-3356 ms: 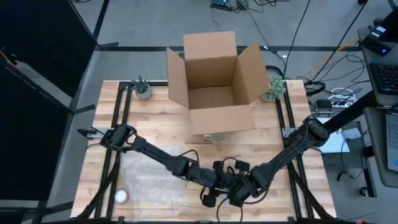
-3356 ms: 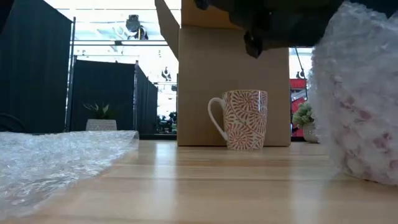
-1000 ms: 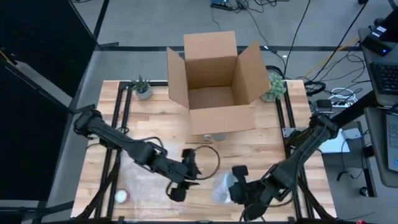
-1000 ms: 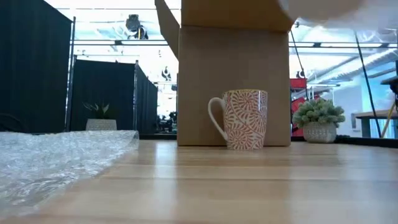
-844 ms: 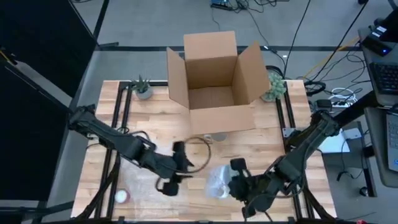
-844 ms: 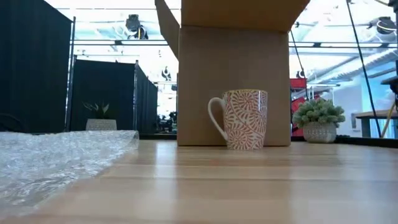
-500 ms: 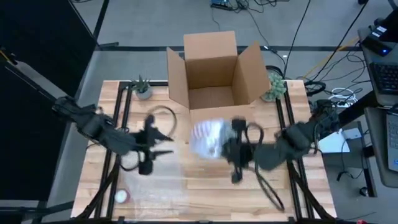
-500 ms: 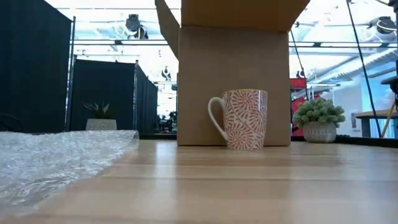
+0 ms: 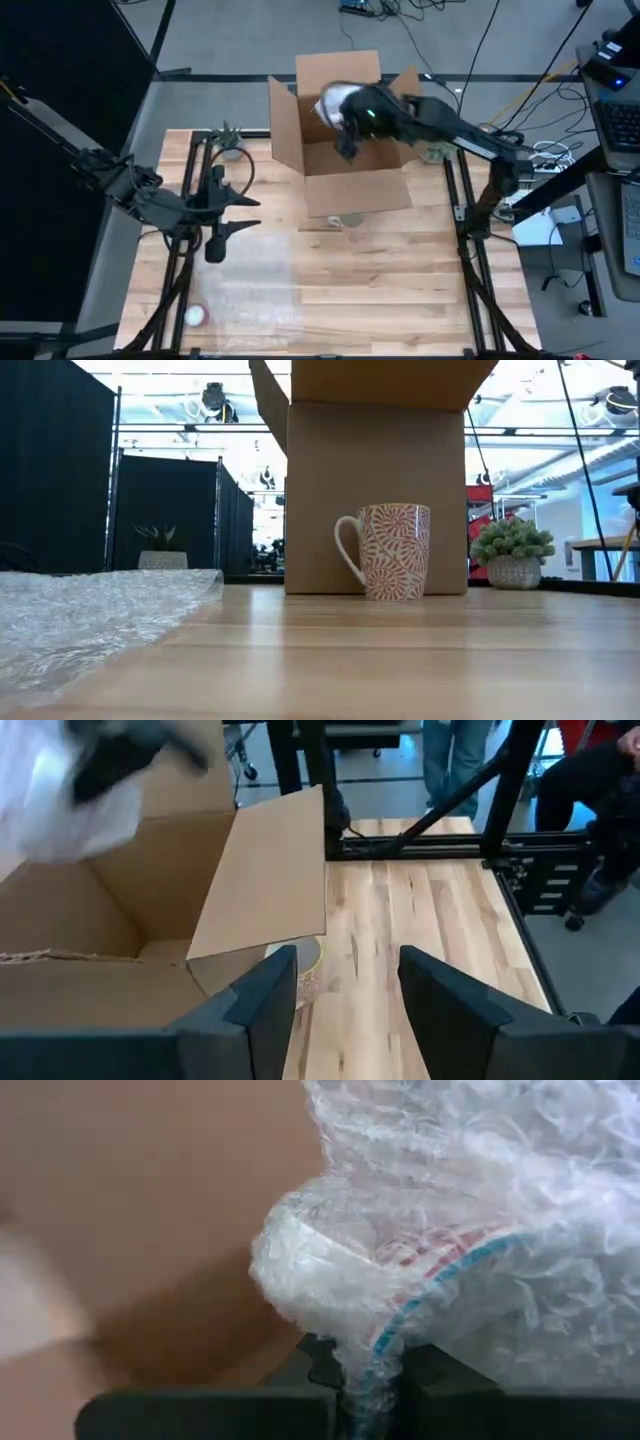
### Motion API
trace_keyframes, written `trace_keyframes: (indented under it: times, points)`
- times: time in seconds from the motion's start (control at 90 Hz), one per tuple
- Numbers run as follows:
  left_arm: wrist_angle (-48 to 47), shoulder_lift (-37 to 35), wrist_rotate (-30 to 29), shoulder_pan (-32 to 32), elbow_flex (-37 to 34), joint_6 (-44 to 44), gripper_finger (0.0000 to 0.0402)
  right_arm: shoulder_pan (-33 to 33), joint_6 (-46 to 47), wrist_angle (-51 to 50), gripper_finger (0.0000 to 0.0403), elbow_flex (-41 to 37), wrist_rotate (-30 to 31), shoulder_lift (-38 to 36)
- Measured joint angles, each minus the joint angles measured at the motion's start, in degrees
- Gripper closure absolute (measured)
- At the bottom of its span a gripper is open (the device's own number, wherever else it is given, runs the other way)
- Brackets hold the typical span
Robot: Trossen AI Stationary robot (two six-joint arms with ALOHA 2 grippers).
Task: Wrap mug
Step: Put the wrapped red mug into the cardboard box
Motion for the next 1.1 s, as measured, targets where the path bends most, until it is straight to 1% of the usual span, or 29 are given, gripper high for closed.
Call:
trace_keyframes:
  times: [0.089,0.156,0.489,0.667,0.933,1.022,1.1]
  points:
    - [0.00,0.50,-0.08,0.00,0.00,1.08,0.0238,-2.92,1.45,0.79,0.0394,0.02,-5.00,3.43]
    - [0.00,1.18,-0.10,0.00,0.00,1.45,0.0238,-4.04,1.79,0.85,0.0395,0.04,-6.95,6.57]
    - [0.12,3.28,-0.10,0.00,0.00,1.40,0.0238,-5.94,3.75,0.65,0.0395,0.00,-7.03,20.99]
    - [0.13,4.17,-0.10,0.00,0.00,1.38,0.0238,-5.86,5.65,0.85,0.0390,0.00,-9.33,25.49]
    - [0.15,4.23,-0.08,0.00,0.00,1.38,0.0238,-5.92,8.23,1.11,0.0341,0.00,-10.04,28.37]
    - [0.15,4.23,-0.08,0.00,0.00,1.40,0.0238,-5.93,8.27,1.25,0.0316,0.00,-10.33,28.53]
    - [0.13,4.23,-0.08,0.00,0.00,1.40,0.0238,-6.35,8.55,2.21,0.0287,0.00,-12.13,28.22]
